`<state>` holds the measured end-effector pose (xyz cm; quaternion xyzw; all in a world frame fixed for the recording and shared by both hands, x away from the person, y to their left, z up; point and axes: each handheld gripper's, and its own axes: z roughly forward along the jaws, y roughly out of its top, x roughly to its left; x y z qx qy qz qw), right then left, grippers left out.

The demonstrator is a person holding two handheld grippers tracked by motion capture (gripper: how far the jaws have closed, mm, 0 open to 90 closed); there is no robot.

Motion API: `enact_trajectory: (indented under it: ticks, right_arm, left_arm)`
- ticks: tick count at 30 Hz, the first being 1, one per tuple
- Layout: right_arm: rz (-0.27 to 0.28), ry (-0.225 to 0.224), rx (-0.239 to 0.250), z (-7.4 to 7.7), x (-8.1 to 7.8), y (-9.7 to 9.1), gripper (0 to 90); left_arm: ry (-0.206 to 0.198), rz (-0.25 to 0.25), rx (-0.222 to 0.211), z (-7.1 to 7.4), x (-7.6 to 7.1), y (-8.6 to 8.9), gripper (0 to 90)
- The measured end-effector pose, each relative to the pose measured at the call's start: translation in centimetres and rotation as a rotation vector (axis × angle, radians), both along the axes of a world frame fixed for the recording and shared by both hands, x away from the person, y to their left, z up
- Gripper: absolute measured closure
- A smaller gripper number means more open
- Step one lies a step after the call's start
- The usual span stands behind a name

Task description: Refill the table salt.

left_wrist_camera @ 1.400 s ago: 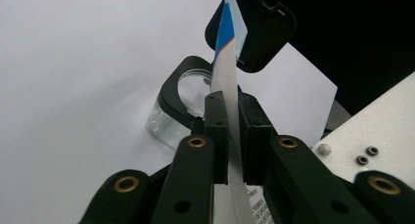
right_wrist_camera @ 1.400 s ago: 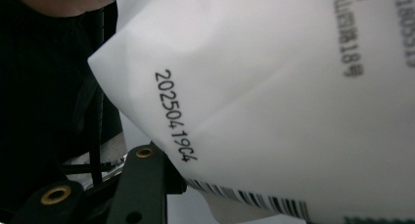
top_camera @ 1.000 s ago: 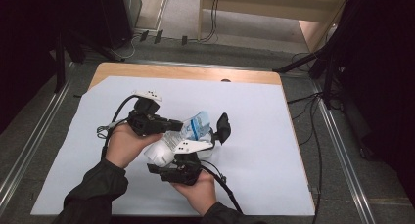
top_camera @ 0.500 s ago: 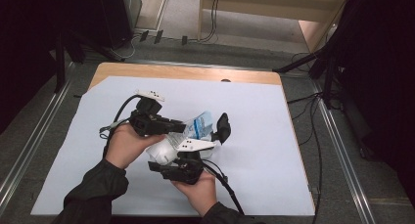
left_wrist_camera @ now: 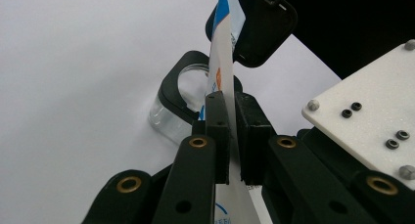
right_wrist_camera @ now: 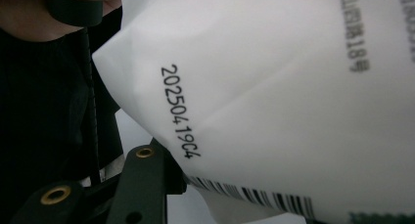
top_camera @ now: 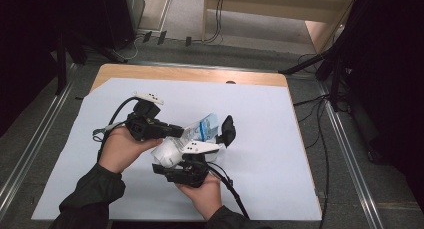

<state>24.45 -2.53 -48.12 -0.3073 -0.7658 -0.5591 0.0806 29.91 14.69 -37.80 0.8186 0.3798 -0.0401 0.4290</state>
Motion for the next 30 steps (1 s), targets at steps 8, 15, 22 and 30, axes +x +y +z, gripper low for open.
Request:
enact_trajectory:
  ticks: [8,15,22,30]
  right_arm:
    - [0.002,-0.015,-0.013,0.25,0.04,0.23,55.7]
    - [0.014,-0.021,-0.040,0.08,0.11,0.45,54.3]
    - [0.015,-0.025,-0.034,0.07,0.12,0.62,54.5]
    - [0.024,-0.023,-0.030,0.30,0.25,0.67,54.5]
  left_arm:
    - [-0.018,0.018,0.004,0.32,-0.28,-0.15,87.1]
    - [-0.014,0.017,0.017,0.20,-0.37,-0.40,87.6]
    - [-0.018,0.024,0.011,0.24,-0.46,-0.52,87.7]
    - [-0.020,0.020,-0.006,0.20,-0.44,-0.56,87.6]
